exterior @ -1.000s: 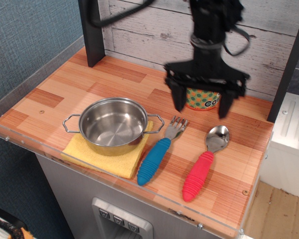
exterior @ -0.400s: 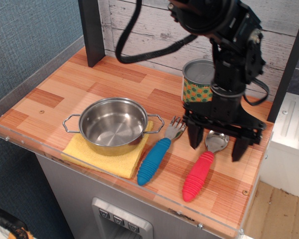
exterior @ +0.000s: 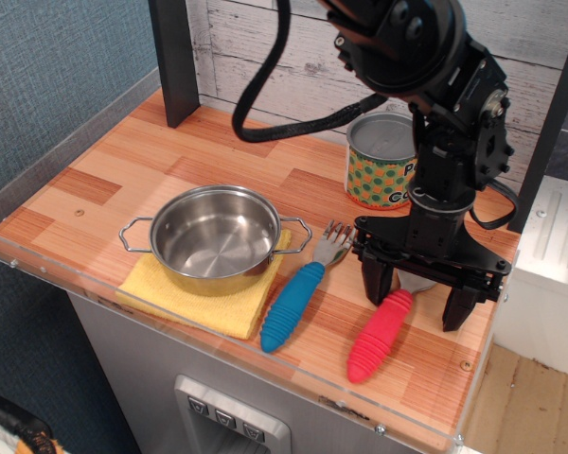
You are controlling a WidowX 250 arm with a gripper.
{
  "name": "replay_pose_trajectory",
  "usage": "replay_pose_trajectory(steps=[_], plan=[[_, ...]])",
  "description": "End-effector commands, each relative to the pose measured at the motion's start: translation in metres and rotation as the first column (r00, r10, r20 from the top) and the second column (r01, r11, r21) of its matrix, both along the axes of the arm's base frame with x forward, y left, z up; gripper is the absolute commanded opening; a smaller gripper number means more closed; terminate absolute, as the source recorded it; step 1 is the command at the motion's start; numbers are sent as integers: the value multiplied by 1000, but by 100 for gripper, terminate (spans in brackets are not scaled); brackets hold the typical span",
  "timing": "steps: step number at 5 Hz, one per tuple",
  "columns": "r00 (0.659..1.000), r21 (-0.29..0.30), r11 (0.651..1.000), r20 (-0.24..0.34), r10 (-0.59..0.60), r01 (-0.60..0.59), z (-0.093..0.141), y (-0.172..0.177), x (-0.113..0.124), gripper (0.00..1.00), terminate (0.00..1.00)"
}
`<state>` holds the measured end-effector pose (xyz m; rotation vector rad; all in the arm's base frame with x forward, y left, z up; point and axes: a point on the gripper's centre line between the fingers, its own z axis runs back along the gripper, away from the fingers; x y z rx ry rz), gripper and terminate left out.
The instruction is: Move the red spoon from right to left side of the pot
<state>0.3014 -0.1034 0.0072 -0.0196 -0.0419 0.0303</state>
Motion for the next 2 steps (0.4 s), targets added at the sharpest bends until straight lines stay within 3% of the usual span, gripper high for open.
replay_pose_trajectory(steps=[1,2], plan=[[1000,22,1000,4,18,-18,-2,1,-2,0,0],[999,49,998,16,28,-29,-2,6,-6,0,0]])
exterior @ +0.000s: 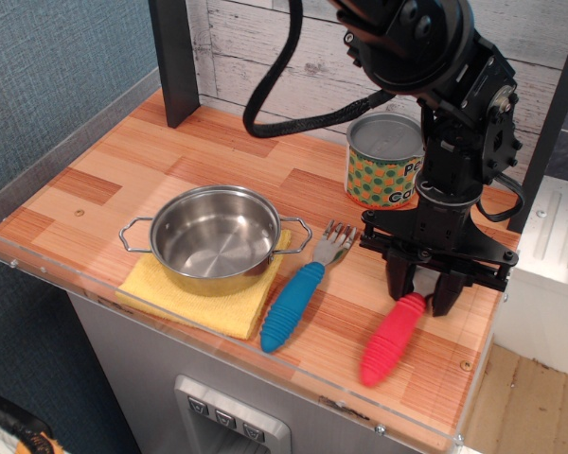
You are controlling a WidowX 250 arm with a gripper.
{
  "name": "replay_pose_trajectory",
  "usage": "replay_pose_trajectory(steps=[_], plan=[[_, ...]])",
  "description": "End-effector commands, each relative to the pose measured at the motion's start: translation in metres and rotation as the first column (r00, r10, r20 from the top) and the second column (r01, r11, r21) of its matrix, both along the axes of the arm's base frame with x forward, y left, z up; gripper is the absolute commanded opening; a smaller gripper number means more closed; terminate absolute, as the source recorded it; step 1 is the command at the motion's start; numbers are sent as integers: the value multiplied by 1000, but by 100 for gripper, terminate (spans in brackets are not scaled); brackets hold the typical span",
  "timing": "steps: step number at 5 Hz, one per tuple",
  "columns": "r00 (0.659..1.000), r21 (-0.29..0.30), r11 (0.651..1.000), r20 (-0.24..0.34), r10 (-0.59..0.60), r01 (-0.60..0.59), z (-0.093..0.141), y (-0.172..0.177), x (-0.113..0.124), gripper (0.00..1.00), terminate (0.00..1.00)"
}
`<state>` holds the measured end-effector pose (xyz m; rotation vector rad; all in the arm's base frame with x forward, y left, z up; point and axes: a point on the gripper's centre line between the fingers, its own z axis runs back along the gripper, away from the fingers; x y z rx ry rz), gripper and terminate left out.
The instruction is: Move the red spoon from right to left side of the pot
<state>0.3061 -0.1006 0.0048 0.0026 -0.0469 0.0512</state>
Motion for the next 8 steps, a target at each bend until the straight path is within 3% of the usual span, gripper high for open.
replay_pose_trajectory(steps=[1,2,4,5,6,8], plan=[[999,12,1000,49,17,-18,17,14,-15,0,0],[995,27,998,84,50,-52,33,20,-18,0,0],[984,3,992,130,122,-123,70,55,-23,0,0],[981,25,981,49,189,-190,79,90,-27,0,0],[987,51,985,-9,163,-162,73,127,-37,0,0],[986,111,982,-45,159,-153,72,189,-59,0,0]])
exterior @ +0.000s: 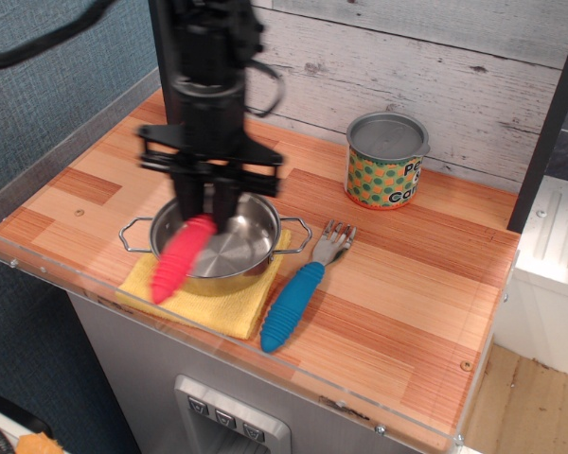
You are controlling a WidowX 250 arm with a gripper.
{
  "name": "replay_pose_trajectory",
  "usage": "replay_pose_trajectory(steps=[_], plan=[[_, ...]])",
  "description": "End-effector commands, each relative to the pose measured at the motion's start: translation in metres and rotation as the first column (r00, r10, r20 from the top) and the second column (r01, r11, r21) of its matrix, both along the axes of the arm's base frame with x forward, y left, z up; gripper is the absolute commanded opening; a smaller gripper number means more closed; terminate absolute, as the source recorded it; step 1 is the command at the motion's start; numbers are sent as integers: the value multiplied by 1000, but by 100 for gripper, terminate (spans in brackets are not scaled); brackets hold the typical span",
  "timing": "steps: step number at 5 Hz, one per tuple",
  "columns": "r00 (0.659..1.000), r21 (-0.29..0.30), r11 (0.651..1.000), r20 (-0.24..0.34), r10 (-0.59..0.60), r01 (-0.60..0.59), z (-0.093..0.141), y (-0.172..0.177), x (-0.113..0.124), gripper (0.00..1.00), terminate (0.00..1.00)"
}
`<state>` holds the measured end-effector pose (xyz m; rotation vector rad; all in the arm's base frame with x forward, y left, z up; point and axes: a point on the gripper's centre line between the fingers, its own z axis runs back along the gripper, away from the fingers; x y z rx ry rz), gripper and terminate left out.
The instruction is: Move the red spoon from right to left side of the pot
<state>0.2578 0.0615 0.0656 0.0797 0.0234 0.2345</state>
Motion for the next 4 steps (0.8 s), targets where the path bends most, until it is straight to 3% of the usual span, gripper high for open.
replay_pose_trajectory(steps=[1,2,4], plan=[[999,79,997,35,-29,27,8,54,-14,0,0],[997,115,993,63,-42,35,15,80,-10,0,0],[989,162,978,39,-141,133,-3,106,14,0,0]])
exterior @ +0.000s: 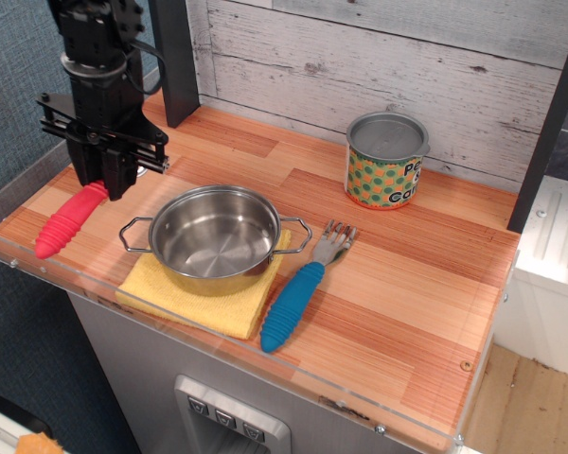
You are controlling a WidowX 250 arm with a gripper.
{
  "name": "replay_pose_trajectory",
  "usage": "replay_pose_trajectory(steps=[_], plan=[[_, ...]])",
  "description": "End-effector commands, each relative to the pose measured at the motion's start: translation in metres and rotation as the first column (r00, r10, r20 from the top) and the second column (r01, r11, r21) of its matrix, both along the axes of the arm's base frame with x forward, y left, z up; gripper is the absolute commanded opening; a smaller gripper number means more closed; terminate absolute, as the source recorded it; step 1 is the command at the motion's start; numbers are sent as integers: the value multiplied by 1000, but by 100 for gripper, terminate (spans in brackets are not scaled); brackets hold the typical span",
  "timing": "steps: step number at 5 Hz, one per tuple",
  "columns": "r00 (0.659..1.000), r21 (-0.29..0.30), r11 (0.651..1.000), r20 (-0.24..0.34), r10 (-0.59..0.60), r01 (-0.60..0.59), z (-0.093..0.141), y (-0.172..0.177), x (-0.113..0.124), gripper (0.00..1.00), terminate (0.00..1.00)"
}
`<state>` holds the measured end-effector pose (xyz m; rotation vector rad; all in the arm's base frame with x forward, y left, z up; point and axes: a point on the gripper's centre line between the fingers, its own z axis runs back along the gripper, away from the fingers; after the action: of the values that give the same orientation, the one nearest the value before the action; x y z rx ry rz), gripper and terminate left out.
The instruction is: Move the red spoon from right to left side of the pot
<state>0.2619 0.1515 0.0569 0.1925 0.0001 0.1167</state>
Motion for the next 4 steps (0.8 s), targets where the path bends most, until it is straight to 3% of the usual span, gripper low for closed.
replay_pose_trajectory(steps=[1,3,4], plan=[[998,51,999,67,-7,4,-2,23,27,0,0],[997,25,999,59,-39,37,-25,31,44,0,0],[998,27,999,58,-38,36,-26,26,41,0,0]])
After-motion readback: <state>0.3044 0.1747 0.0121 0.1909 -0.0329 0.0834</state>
